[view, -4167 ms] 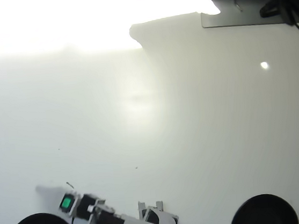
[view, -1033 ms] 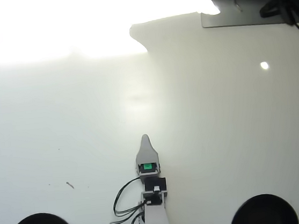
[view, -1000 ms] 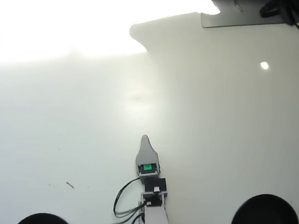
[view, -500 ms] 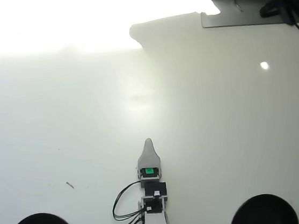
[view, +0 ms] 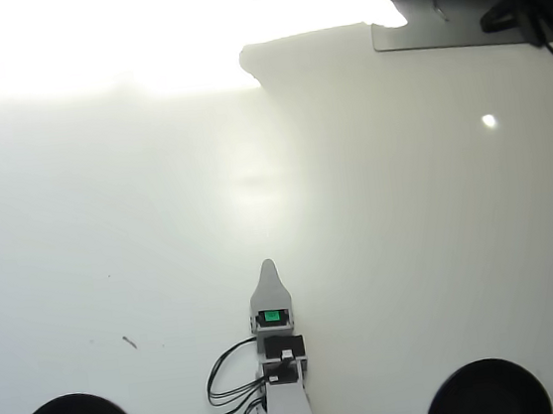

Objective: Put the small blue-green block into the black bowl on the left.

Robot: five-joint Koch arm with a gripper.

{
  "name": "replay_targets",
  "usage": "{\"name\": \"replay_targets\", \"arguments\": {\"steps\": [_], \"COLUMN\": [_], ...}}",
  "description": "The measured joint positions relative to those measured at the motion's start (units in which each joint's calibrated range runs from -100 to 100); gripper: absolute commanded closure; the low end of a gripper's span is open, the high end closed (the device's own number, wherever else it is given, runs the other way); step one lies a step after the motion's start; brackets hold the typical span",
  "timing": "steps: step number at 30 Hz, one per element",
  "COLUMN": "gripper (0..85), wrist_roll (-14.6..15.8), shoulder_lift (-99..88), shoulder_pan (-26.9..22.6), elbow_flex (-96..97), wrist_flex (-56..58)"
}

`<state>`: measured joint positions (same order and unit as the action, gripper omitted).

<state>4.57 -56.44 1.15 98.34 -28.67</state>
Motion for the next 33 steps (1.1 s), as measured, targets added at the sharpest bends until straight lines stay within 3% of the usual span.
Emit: {"name": "replay_targets", "arguments": {"steps": [33], "gripper": [36.3], "wrist_roll": [-0.6], "shoulder_lift": [2.5], "shoulder_pan": [0.7], "elbow_flex": [0.0], "wrist_flex": [-1.5]}}
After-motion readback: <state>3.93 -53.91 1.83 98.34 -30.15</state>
